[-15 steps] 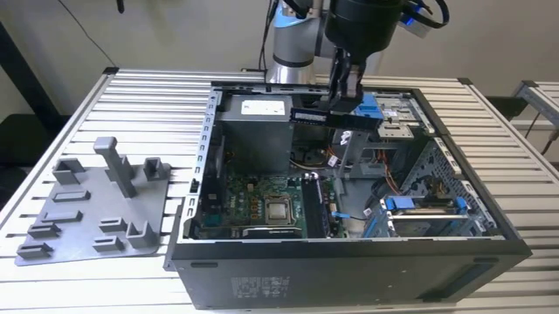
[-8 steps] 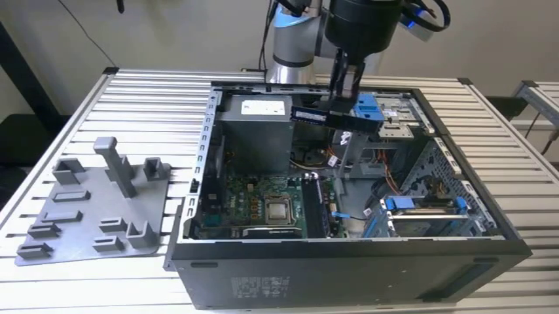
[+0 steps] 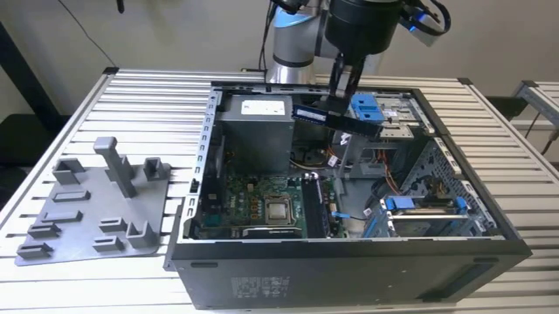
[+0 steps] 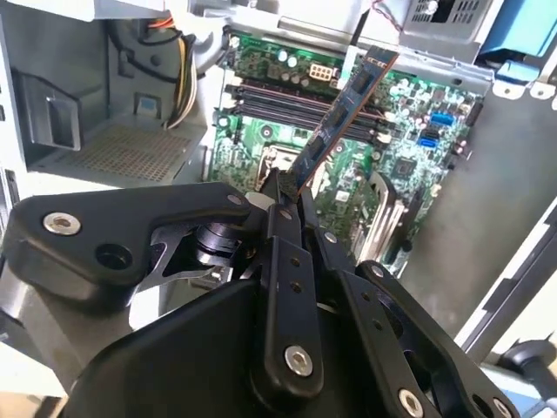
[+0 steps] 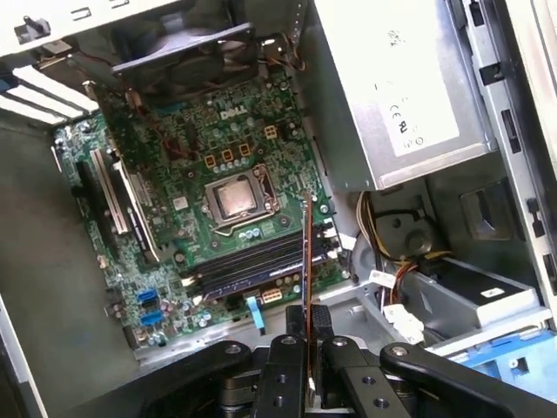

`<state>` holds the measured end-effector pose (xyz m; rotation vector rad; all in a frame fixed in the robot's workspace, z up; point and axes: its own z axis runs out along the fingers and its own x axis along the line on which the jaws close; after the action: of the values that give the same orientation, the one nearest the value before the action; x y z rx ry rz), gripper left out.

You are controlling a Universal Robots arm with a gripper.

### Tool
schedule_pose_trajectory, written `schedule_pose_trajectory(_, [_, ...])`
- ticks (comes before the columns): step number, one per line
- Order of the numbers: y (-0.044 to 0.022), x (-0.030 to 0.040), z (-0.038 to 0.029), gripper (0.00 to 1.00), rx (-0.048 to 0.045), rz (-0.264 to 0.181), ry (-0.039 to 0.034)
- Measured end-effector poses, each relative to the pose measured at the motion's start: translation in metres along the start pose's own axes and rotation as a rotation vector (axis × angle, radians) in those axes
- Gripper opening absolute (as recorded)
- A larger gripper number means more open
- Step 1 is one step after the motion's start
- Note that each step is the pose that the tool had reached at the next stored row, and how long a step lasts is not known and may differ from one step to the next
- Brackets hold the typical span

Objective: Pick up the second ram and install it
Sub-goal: 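Insert the second ram into the second slot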

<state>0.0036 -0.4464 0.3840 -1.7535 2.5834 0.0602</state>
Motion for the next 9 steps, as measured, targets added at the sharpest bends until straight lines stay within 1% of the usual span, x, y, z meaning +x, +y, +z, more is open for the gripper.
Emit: schedule_pose_trajectory(9, [0.0000,0.0001,0.0017,0.14,0.0058,0.156,-0.0033])
